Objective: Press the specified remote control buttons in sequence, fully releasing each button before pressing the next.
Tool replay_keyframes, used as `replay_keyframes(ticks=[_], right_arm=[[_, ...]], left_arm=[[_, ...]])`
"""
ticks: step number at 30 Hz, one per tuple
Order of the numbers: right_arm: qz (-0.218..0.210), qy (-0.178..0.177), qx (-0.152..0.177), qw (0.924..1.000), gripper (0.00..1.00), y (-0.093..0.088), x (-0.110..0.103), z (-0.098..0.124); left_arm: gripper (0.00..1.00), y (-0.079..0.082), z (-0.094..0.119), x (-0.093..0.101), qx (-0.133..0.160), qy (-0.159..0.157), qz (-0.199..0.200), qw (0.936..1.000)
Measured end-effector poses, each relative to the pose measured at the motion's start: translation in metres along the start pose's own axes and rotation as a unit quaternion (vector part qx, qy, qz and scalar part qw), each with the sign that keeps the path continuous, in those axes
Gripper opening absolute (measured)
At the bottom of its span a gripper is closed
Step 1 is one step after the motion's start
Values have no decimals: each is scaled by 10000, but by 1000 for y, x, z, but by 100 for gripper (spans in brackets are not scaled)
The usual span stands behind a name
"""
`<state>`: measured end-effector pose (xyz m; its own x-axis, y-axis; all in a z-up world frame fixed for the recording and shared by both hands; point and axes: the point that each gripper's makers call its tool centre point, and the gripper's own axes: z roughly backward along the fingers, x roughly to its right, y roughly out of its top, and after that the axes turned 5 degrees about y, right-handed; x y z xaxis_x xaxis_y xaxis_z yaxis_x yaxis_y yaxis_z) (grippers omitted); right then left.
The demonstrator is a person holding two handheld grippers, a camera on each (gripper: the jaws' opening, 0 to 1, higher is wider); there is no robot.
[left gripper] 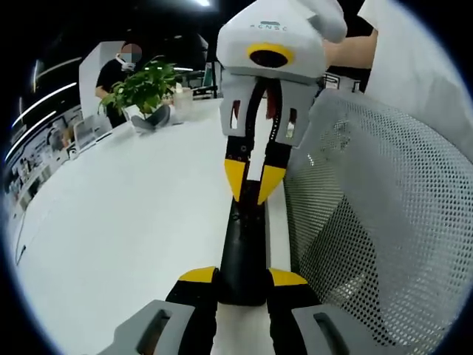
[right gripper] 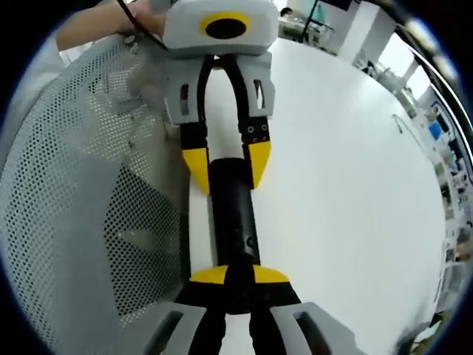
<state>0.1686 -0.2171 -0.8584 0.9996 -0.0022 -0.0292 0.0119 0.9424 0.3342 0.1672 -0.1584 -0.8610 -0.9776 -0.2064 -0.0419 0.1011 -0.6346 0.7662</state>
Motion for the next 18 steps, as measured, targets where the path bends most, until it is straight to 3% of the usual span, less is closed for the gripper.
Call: replay_keyframes(ticks=[7,9,18], right_arm=[[16,-6,223,9998,7,1,0,1],[-184,-15,335,9993,7,1,0,2],[-197,57,385,9990,7,0,0,2]], left_arm=[[25,-1,0,-1,27,22,32,10000],[25,0,0,-1,24,25,31,10000],[25,0,0,0,25,14,26,10000]])
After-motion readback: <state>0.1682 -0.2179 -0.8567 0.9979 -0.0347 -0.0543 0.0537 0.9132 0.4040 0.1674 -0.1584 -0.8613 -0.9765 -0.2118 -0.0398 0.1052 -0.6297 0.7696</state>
